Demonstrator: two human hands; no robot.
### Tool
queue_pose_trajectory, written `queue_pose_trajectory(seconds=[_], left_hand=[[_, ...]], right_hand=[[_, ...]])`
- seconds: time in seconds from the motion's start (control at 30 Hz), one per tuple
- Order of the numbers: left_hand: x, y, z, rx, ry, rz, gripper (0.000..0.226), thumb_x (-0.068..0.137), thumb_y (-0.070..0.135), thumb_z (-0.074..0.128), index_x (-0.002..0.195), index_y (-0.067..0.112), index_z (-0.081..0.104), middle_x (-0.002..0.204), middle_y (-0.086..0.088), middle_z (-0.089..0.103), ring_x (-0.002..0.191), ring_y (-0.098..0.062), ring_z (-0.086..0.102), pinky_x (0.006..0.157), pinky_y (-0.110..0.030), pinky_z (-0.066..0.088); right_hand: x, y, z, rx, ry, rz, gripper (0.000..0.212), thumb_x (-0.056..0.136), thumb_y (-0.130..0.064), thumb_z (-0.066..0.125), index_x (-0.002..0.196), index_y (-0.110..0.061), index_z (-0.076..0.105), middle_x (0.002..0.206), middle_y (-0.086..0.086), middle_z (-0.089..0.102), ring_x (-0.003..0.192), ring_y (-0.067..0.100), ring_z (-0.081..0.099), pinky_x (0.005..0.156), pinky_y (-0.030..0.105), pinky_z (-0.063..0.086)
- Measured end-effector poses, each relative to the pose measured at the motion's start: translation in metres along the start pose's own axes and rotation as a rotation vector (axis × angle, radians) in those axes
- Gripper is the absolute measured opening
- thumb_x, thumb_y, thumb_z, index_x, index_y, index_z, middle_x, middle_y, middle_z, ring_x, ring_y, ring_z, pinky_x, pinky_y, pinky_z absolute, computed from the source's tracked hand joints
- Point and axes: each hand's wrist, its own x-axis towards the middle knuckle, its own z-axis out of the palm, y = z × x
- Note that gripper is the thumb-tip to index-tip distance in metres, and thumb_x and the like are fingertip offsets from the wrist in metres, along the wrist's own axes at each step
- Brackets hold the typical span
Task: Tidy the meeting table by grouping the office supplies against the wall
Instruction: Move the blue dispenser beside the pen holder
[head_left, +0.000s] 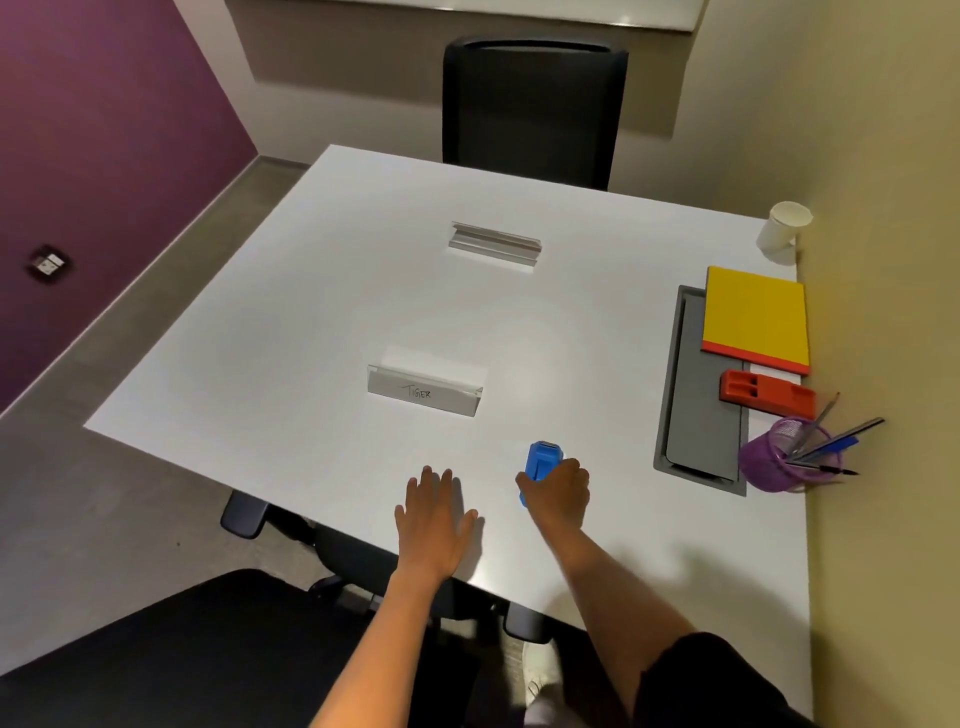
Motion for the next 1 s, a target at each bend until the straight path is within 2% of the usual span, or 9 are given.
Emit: queue_pose_trajectory(seconds=[0.17, 0.27, 0.37, 0.47, 0.67, 0.9, 1.0], left_hand=[[-0.002, -0.002, 0.001, 0.009, -0.022, 0.008, 0.065, 0.096, 0.053, 0.039, 0.150, 0.023, 0.019, 0.162, -0.004, 0.010, 0.149, -0.029, 0.010, 0.117, -0.050, 0.023], [-0.006, 0.005, -0.002, 0.040, -0.034, 0.035, 0.065, 0.096, 0.054, 0.037, 0.151, 0.024, 0.018, 0.162, -0.003, 0.009, 0.149, -0.028, 0.009, 0.118, -0.048, 0.022], [-0.010, 0.016, -0.005, 0.050, -0.048, 0.077, 0.067, 0.096, 0.054, 0.036, 0.152, 0.023, 0.016, 0.163, -0.003, 0.007, 0.150, -0.027, 0.006, 0.119, -0.048, 0.019], [-0.012, 0.034, -0.009, 0.041, -0.056, 0.120, 0.067, 0.097, 0.053, 0.035, 0.153, 0.022, 0.014, 0.163, -0.003, 0.003, 0.150, -0.026, 0.002, 0.119, -0.049, 0.016], [-0.018, 0.080, -0.006, 0.023, -0.072, 0.238, 0.066, 0.098, 0.049, 0.038, 0.153, 0.022, 0.013, 0.163, -0.002, 0.000, 0.150, -0.026, -0.001, 0.119, -0.049, 0.014], [-0.026, 0.129, 0.011, 0.092, -0.092, 0.348, 0.066, 0.097, 0.049, 0.037, 0.152, 0.021, 0.014, 0.163, -0.002, 0.001, 0.150, -0.025, -0.001, 0.118, -0.050, 0.014], [-0.027, 0.143, 0.015, 0.124, -0.097, 0.369, 0.066, 0.098, 0.049, 0.036, 0.153, 0.022, 0.013, 0.163, -0.002, 0.001, 0.150, -0.025, -0.002, 0.118, -0.050, 0.014]], right_hand=[[0.002, 0.001, -0.009, -0.049, -0.041, 0.001, 0.051, 0.071, -0.033, 0.074, 0.109, -0.004, 0.053, 0.107, 0.011, 0.054, 0.095, 0.031, 0.060, 0.082, 0.035, 0.052], [0.003, 0.011, -0.023, -0.075, -0.071, -0.066, 0.040, 0.072, -0.029, 0.072, 0.099, -0.004, 0.058, 0.099, 0.011, 0.058, 0.087, 0.028, 0.062, 0.076, 0.036, 0.055], [0.004, 0.026, -0.045, -0.108, -0.076, -0.132, 0.034, 0.073, -0.022, 0.071, 0.097, -0.002, 0.059, 0.099, 0.012, 0.060, 0.088, 0.029, 0.062, 0.074, 0.034, 0.053], [0.006, 0.046, -0.072, -0.132, -0.090, -0.201, 0.032, 0.073, -0.015, 0.071, 0.101, -0.004, 0.059, 0.105, 0.012, 0.059, 0.094, 0.030, 0.060, 0.077, 0.036, 0.053], [0.009, 0.094, -0.129, -0.198, -0.099, -0.303, 0.048, 0.082, -0.005, 0.063, 0.129, -0.005, 0.052, 0.126, 0.013, 0.052, 0.117, 0.028, 0.050, 0.096, 0.036, 0.046], [0.023, 0.149, -0.193, -0.188, -0.009, -0.219, 0.057, 0.081, 0.003, 0.067, 0.134, -0.007, 0.049, 0.131, 0.014, 0.049, 0.119, 0.026, 0.051, 0.102, 0.033, 0.046], [0.031, 0.166, -0.208, -0.209, -0.009, -0.238, 0.057, 0.081, 0.007, 0.065, 0.134, -0.006, 0.048, 0.131, 0.013, 0.049, 0.122, 0.026, 0.047, 0.103, 0.032, 0.044]])
